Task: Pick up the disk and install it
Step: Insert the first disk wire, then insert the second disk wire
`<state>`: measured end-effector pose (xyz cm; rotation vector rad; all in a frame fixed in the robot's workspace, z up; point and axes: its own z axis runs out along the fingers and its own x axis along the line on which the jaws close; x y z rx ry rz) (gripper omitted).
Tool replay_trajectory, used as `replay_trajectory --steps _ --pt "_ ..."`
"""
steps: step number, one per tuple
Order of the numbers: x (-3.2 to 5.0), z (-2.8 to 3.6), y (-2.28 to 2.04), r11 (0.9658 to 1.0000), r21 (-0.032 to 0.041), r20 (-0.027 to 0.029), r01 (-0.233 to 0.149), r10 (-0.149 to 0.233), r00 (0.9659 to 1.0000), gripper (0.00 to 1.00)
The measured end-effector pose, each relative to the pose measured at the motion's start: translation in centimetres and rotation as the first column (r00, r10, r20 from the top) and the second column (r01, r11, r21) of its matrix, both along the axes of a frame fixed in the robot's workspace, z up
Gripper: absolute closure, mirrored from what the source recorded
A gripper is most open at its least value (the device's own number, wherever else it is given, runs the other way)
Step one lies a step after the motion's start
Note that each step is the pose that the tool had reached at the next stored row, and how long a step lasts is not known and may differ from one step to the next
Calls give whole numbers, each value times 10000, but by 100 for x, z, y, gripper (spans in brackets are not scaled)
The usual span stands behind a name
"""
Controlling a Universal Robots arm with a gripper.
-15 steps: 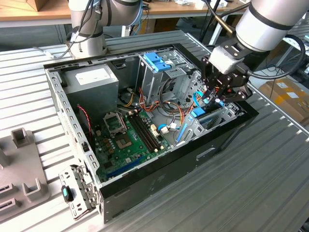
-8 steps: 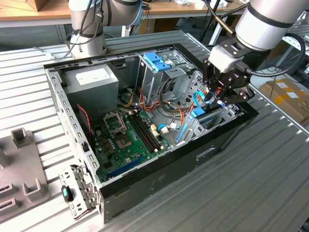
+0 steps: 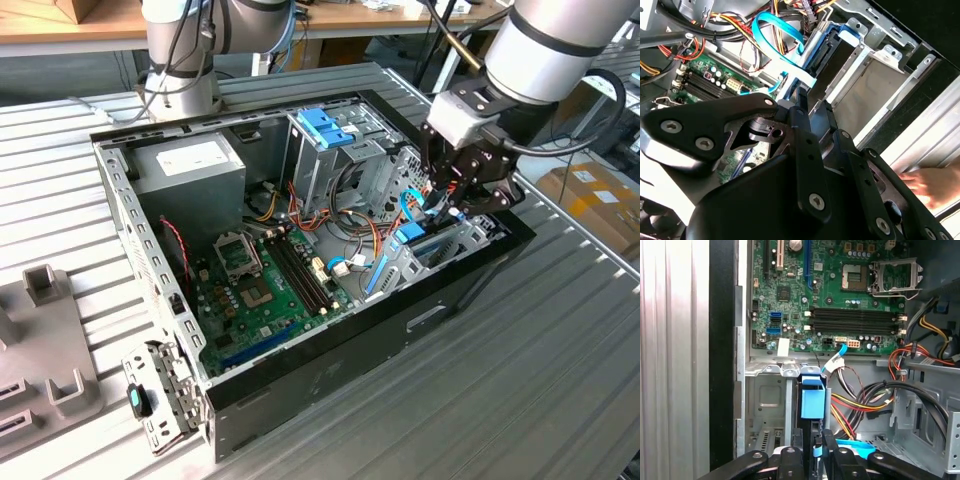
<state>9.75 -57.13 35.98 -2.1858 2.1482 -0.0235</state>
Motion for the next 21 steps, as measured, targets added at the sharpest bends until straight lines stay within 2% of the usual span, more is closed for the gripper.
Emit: replay_trajectory --steps 3,17,20,21 --pt "1 -8 11 9998 2 -3 213 -213 9998 70" --pt "9 -7 13 9996 0 -3 265 -265 9996 70" --pt "61 -7 33 9997 0 -3 261 -261 9997 70" --pt "104 -8 42 9997 1 -3 260 -260 9997 70"
